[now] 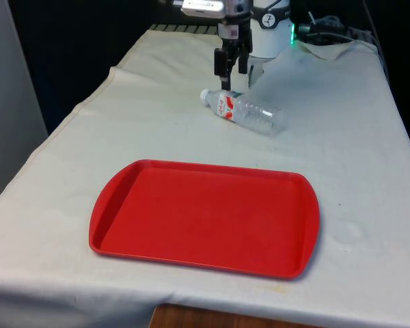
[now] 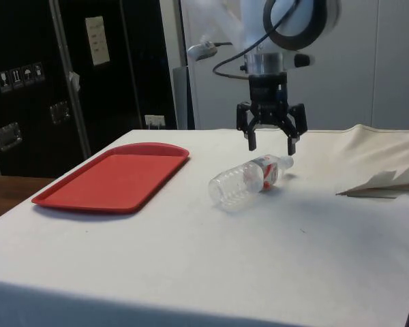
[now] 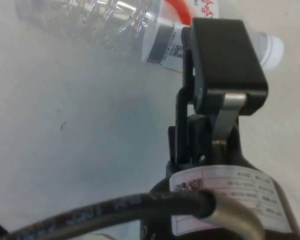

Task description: Place the bottle upright on the tray.

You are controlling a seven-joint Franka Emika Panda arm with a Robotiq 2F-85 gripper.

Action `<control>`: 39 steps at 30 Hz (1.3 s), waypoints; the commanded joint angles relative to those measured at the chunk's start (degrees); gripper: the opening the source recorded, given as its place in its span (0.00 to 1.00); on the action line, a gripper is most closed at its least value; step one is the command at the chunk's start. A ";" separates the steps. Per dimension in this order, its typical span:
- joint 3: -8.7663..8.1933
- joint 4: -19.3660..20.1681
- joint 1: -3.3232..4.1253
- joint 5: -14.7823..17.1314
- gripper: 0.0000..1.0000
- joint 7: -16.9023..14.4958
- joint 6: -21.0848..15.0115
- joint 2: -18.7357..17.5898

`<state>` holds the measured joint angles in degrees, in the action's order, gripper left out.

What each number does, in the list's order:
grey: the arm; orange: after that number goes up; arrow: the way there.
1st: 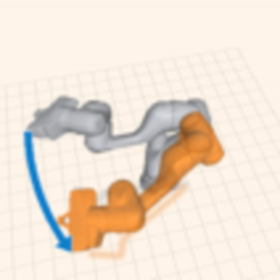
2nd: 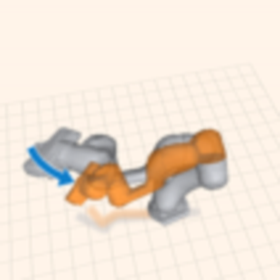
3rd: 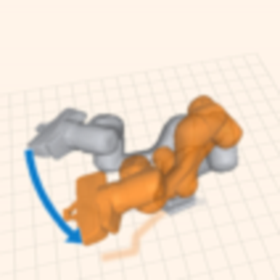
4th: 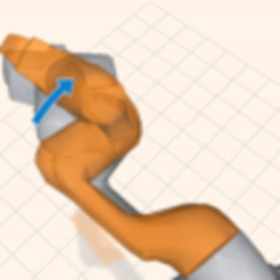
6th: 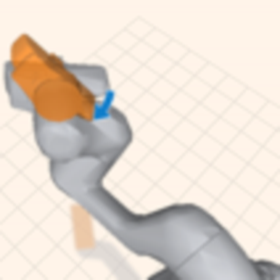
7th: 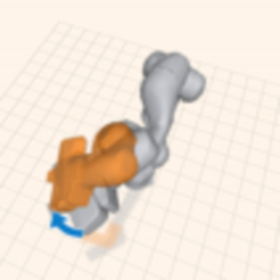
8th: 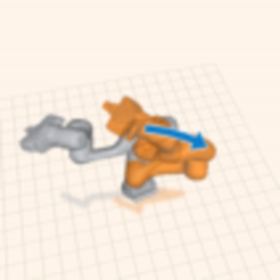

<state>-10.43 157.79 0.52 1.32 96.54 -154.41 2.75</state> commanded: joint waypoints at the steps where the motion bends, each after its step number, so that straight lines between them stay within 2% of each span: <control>1: -0.17 0.40 0.46 3.44 1.00 -2.86 -0.80 0.46; 2: -0.23 0.34 0.46 4.07 1.00 -3.50 -0.80 0.40; 3: -0.11 0.00 0.00 1.26 1.00 -1.15 -0.06 -0.11; 4: -0.29 0.34 0.46 4.70 1.00 -4.07 -0.80 0.29; 9: -0.74 0.06 0.40 8.37 1.00 -7.56 -0.63 -0.23; 10: -0.80 -0.17 0.00 5.61 1.00 -5.39 -0.11 -0.80; 11: -0.80 0.00 0.40 9.00 1.00 -8.14 -0.57 -0.29; 14: -1.09 -0.23 0.34 11.52 1.00 -10.49 -0.34 -0.63; 18: -1.49 -0.40 0.29 13.87 1.00 -12.72 -0.11 -1.03; 19: -1.60 -0.46 0.00 11.29 1.00 -10.66 -0.11 -1.78; 20: -1.55 -0.40 0.23 14.44 1.00 -13.24 -0.06 -1.15; 21: -1.66 -0.52 0.23 15.70 1.00 -14.38 0.00 -1.43; 27: -2.18 -0.69 0.06 19.77 1.00 -18.16 0.23 -2.23; 28: -2.29 -0.69 0.00 17.02 1.00 -15.87 -0.06 -2.98; 29: -2.35 -0.69 0.00 17.76 1.00 -16.50 -0.06 -3.15; 30: -2.29 -0.74 0.06 20.74 1.00 -19.08 0.29 -2.64; 39: -2.41 -1.09 0.06 19.88 1.00 -18.45 0.34 -3.61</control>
<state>-12.89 156.82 0.57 20.80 78.38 -154.18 -0.92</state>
